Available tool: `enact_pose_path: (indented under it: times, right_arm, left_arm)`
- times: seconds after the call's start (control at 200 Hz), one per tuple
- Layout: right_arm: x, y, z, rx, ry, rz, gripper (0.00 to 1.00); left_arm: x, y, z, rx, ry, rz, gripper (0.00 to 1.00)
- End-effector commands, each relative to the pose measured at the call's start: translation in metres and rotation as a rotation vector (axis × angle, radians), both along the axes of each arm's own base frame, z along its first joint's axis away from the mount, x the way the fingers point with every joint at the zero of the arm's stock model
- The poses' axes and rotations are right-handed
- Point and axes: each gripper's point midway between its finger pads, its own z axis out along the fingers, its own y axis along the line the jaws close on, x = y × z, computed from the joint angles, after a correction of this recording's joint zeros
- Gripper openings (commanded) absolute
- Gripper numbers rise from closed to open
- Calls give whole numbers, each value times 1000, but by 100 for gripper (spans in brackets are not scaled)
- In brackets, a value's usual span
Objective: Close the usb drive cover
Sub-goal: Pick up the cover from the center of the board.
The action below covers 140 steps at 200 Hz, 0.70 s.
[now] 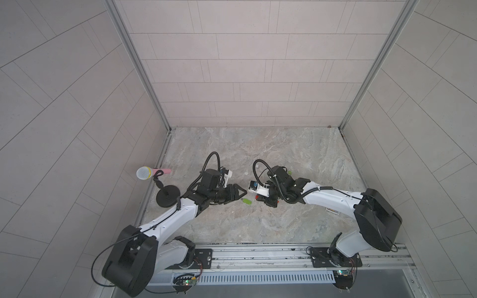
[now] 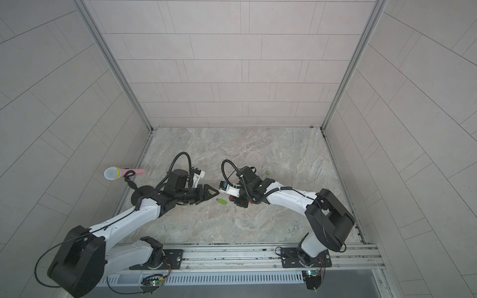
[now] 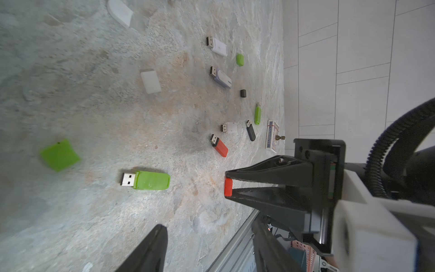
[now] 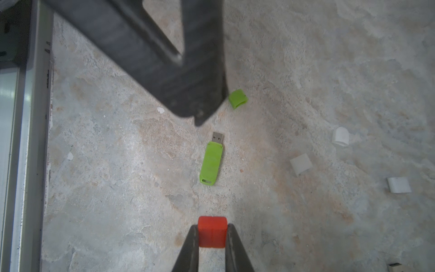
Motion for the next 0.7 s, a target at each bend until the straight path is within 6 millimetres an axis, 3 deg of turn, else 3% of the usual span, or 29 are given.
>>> enact_pose_path:
  times: [0.0,0.14,0.37,0.695]
  right_arm:
    - [-1,5,14,65,-26,17,17]
    - [-1,7,19,101,-38,18,17]
    - [-1,9,22,136,-48,5,17]
    - [-2,9,21,140,-46,8,17]
  left_arm:
    - [0,-19,11,-79,-29,-58,63]
    - [-3,-31,6,-91,-13,-95,62]
    - [-4,-43,-4,-102,36,-136,53]
    - [-6,-52,-3,-120,51,-161,51]
